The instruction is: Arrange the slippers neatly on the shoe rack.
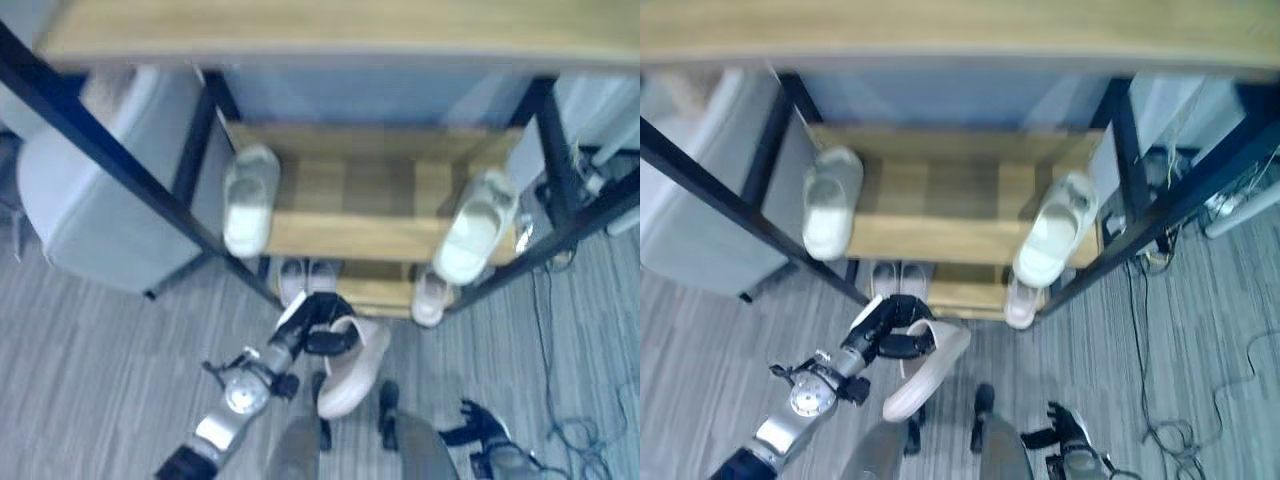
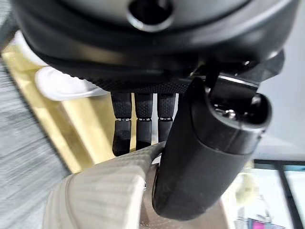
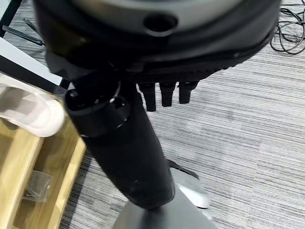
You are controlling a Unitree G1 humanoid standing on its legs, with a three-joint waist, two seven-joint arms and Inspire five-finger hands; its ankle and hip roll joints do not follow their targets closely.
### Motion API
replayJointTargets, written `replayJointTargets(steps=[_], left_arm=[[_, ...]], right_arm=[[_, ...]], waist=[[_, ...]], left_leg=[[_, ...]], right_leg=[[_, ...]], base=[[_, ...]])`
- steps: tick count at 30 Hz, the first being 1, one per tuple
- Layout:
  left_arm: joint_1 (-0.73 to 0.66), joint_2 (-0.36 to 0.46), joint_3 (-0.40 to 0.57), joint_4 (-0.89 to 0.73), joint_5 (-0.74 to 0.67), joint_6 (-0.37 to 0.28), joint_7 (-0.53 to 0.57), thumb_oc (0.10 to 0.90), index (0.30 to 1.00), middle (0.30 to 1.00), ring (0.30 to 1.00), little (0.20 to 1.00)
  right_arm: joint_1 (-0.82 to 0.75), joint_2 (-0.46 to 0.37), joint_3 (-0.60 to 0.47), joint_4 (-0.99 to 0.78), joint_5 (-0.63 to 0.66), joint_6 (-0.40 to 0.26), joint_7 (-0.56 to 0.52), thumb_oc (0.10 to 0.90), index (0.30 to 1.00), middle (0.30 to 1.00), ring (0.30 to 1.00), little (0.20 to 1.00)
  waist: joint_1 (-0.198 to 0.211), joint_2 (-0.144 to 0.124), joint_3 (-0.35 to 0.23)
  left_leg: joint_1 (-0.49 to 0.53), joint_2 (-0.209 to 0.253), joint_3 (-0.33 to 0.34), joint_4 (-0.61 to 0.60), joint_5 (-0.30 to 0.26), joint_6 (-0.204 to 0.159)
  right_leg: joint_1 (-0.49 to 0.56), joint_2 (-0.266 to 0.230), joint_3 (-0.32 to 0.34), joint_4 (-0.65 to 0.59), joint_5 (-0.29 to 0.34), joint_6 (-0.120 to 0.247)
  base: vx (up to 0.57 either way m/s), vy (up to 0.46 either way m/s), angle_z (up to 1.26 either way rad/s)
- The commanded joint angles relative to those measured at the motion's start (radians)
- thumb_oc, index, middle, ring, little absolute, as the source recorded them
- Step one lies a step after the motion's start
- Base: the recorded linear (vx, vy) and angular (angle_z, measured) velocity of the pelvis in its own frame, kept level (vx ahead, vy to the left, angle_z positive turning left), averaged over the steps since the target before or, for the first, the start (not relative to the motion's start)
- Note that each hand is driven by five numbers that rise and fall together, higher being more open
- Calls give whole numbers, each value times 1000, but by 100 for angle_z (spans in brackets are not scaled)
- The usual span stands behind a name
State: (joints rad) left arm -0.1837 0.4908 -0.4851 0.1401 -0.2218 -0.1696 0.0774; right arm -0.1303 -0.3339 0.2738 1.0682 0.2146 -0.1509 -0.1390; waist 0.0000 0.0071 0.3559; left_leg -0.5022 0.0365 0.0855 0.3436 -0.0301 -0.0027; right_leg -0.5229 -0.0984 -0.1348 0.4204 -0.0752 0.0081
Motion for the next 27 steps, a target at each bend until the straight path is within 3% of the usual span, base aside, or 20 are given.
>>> replayJointTargets(steps=[1,4,5,7,8,9,11,14,17,18,21,24,27], left_arm=[[-119,-26,49,-130,68,-124,84,400,300,300,300,300],[-256,-1,65,-131,138,-134,175,400,300,300,300,300],[-257,-1,65,-130,138,-134,176,400,300,300,300,300],[-375,32,86,-117,189,-132,248,400,300,300,300,300],[-379,31,86,-115,190,-132,250,400,300,300,300,300],[-441,60,100,-113,211,-130,296,400,300,300,300,300],[-441,59,99,-112,211,-131,296,400,300,300,300,300],[-605,144,125,-85,257,-100,425,400,300,300,300,300],[-682,186,113,-76,269,-90,462,400,300,300,300,300],[-745,218,97,-64,280,-79,505,400,300,300,300,300],[-838,270,75,-49,269,-67,547,400,300,300,300,300],[-917,314,50,-18,280,-47,591,400,300,300,300,300],[-964,335,7,10,291,-32,621,400,300,300,300,300]], right_arm=[[14,6,28,-75,48,-33,-38,800,900,900,900,900],[-36,-26,8,-171,68,-67,-81,800,900,900,900,900],[-37,-26,8,-172,68,-67,-81,800,900,900,900,900],[-77,-62,11,-265,55,-87,-112,800,900,900,900,900],[-78,-63,10,-267,55,-85,-112,800,900,900,900,900],[-91,-80,-2,-324,59,-102,-127,800,900,900,900,900],[-90,-80,-2,-324,59,-102,-127,800,900,900,900,900],[-77,-117,-43,-468,89,-144,-153,800,900,900,900,900],[-65,-119,-51,-525,99,-159,-155,800,900,900,900,900],[-58,-124,-48,-568,114,-174,-156,800,900,900,900,900],[-58,-144,-66,-650,147,-199,-159,800,900,900,900,900],[-43,-177,-91,-780,167,-230,-152,800,900,900,900,900],[-3,-191,-103,-864,178,-244,-149,800,900,900,900,900]], waist=[[-15,9,-12],[-41,20,-6],[-40,21,-10],[-61,26,-5],[-60,28,-15],[-69,32,-16],[-68,33,-21],[-90,40,1],[-102,44,16],[-111,46,37],[-121,41,73],[-137,22,157],[-145,27,164]], left_leg=[[-99,57,0,149,-96,-15],[-303,79,-13,356,-175,-14],[-313,79,-14,363,-178,-14],[-488,100,-27,546,-251,-6],[-508,101,-29,561,-258,-6],[-605,115,-51,665,-310,9],[-613,116,-52,670,-312,9],[-844,132,-90,952,-435,50],[-914,135,-97,1065,-483,54],[-979,138,-112,1179,-524,59],[-1066,146,-130,1357,-582,61],[-1068,153,-127,1491,-639,64],[-1068,156,-146,1570,-675,60]], right_leg=[[-48,-36,2,56,-28,64],[-256,-54,33,261,-102,68],[-266,-54,33,267,-105,68],[-439,-56,59,434,-175,54],[-458,-56,60,448,-182,54],[-560,-57,78,554,-230,47],[-567,-57,78,558,-232,47],[-797,-48,111,825,-324,32],[-871,-45,119,935,-369,27],[-935,-45,121,1046,-404,30],[-1019,-41,129,1221,-458,25],[-1047,-30,161,1374,-487,30],[-1047,-28,177,1451,-538,29]], base=[[-57,49,-33],[-65,45,-6],[-83,23,2],[-62,36,-10],[-4,61,-13],[25,41,-13],[5,34,-16],[84,57,-15],[125,12,-9],[201,3,-6],[183,-14,-5],[130,27,-7],[126,27,-8]])
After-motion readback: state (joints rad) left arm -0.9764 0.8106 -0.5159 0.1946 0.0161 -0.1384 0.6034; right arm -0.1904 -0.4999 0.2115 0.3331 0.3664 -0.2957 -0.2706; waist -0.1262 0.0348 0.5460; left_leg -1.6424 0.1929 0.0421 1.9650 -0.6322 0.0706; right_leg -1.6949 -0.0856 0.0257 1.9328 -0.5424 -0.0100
